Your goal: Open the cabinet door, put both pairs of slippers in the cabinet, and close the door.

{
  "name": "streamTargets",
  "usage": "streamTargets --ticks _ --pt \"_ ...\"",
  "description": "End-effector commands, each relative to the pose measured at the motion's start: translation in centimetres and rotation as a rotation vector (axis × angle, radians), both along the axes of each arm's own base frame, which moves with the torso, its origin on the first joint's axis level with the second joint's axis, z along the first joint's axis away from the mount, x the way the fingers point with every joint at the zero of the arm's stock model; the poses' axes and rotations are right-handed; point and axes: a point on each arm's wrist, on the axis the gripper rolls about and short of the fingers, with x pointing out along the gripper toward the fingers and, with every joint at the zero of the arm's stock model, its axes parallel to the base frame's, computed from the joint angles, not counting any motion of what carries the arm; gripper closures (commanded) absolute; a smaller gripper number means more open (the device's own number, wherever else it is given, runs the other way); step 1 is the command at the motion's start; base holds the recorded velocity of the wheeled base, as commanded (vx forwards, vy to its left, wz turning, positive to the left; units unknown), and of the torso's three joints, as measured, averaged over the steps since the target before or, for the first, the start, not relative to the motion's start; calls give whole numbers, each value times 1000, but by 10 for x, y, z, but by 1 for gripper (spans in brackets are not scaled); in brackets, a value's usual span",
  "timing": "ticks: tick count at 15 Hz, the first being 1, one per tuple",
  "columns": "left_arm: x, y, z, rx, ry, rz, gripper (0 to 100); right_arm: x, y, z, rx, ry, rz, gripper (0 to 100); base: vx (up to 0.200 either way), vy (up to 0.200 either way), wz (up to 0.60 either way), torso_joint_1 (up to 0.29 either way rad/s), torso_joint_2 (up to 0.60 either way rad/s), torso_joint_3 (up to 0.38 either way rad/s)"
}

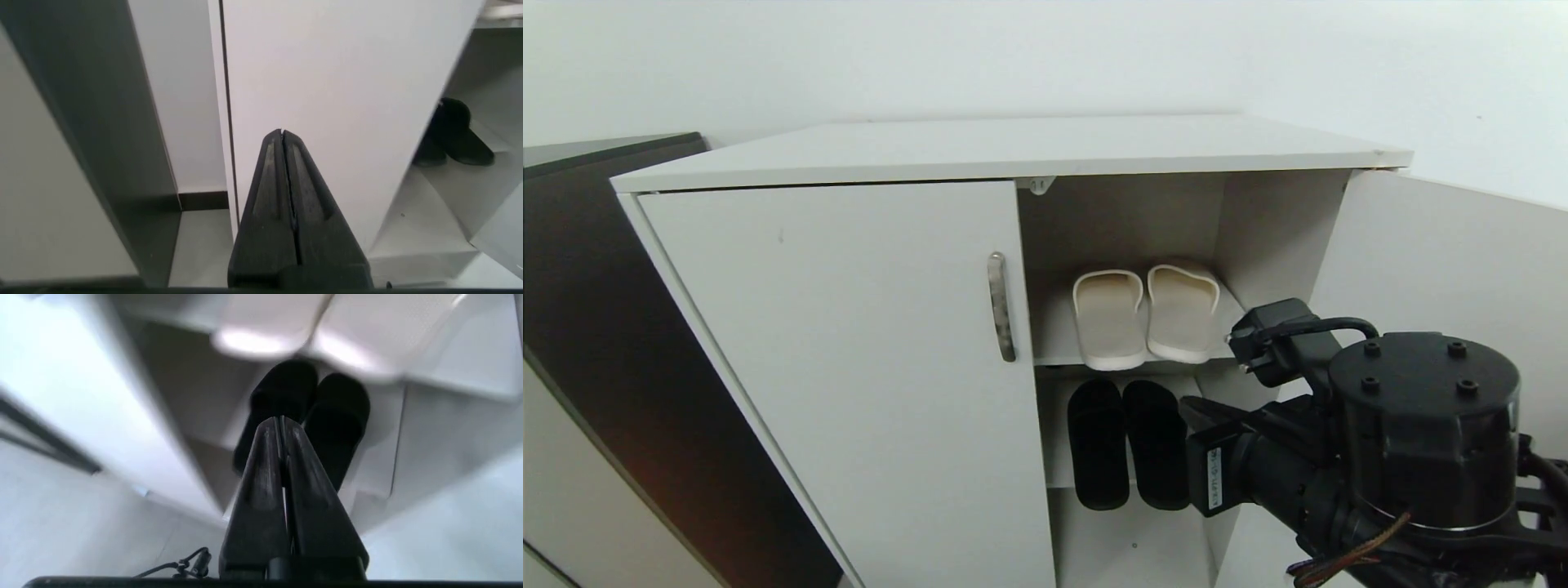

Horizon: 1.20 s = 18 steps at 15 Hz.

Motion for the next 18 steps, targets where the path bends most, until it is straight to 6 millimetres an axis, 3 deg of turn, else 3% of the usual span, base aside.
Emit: streamTargets --ticks 1,18 --pt "0 0 0 -1 1 0 100 1 1 -2 -6 4 -1 100 -200 0 0 -7 -2 2" --pt "0 0 0 -2 1 0 100 -1 -3 -13 -41 25 -3 100 -200 0 0 2 1 1"
